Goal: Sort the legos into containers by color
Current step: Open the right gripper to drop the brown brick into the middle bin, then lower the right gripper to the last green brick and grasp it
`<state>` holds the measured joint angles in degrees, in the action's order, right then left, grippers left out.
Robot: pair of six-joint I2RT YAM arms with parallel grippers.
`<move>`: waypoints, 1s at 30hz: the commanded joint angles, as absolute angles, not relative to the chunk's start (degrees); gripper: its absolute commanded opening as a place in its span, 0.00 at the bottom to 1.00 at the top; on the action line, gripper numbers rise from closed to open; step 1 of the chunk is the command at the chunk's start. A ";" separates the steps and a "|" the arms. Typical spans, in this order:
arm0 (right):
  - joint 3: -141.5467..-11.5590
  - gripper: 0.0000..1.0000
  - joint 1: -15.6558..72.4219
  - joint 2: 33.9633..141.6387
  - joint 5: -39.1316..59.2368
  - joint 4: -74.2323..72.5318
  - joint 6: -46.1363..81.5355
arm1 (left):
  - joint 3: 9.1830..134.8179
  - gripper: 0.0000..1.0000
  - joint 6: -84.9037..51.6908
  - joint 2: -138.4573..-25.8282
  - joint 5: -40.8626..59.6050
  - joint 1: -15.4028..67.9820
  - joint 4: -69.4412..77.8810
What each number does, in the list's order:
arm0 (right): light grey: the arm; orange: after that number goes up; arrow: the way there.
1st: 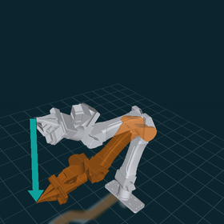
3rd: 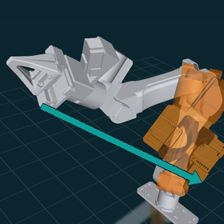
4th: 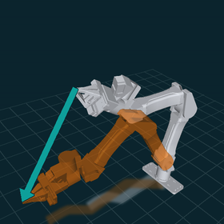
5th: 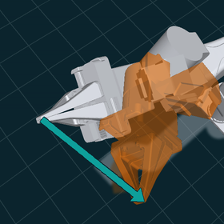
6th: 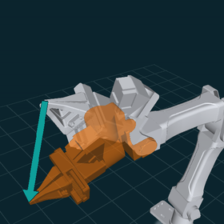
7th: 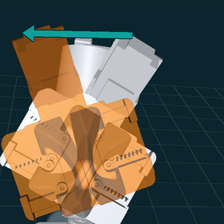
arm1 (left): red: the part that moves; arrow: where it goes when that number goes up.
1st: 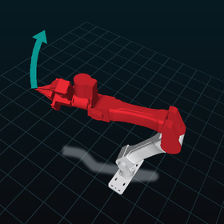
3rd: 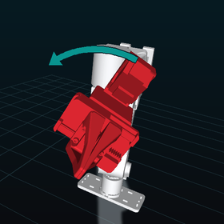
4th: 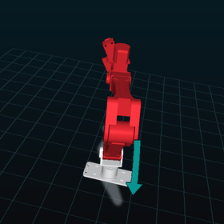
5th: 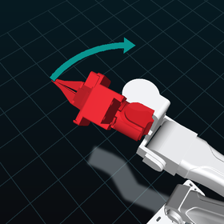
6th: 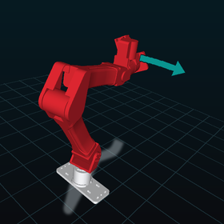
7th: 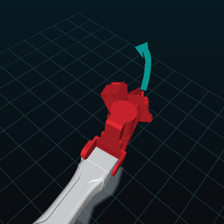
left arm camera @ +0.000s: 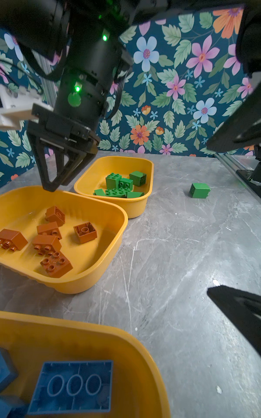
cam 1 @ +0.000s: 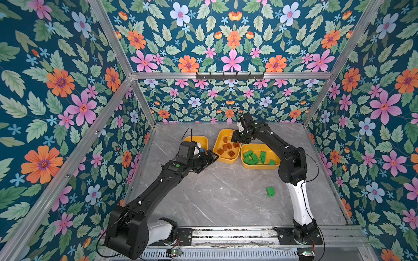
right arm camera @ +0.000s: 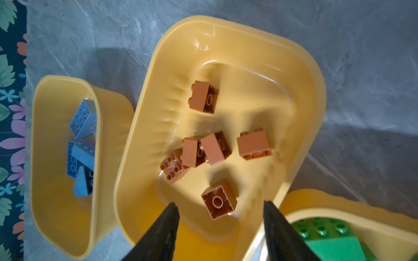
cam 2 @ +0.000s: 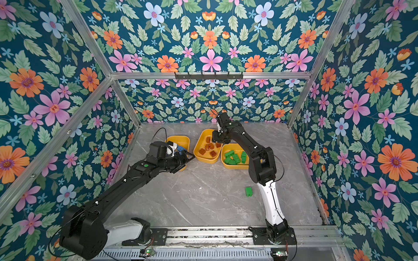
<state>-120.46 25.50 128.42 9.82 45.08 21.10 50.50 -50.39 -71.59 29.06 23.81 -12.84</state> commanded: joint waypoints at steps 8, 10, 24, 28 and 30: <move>-91.94 0.67 25.53 103.34 6.33 47.22 19.34 | 51.24 0.95 -50.11 -73.51 30.55 23.88 -9.72; -85.92 0.68 25.58 98.02 5.64 47.71 20.19 | 51.42 0.95 -50.31 -73.95 30.84 23.99 -9.25; -55.59 0.74 25.49 78.30 0.53 47.61 26.60 | 52.22 0.94 -50.86 -76.81 31.86 26.54 -6.88; -51.04 0.72 25.26 78.70 0.06 45.80 27.24 | 51.87 0.94 -50.70 -76.29 31.85 26.63 -7.27; -49.67 0.70 25.01 79.06 -0.03 44.66 27.25 | 51.77 0.94 -50.29 -76.15 31.83 26.63 -7.73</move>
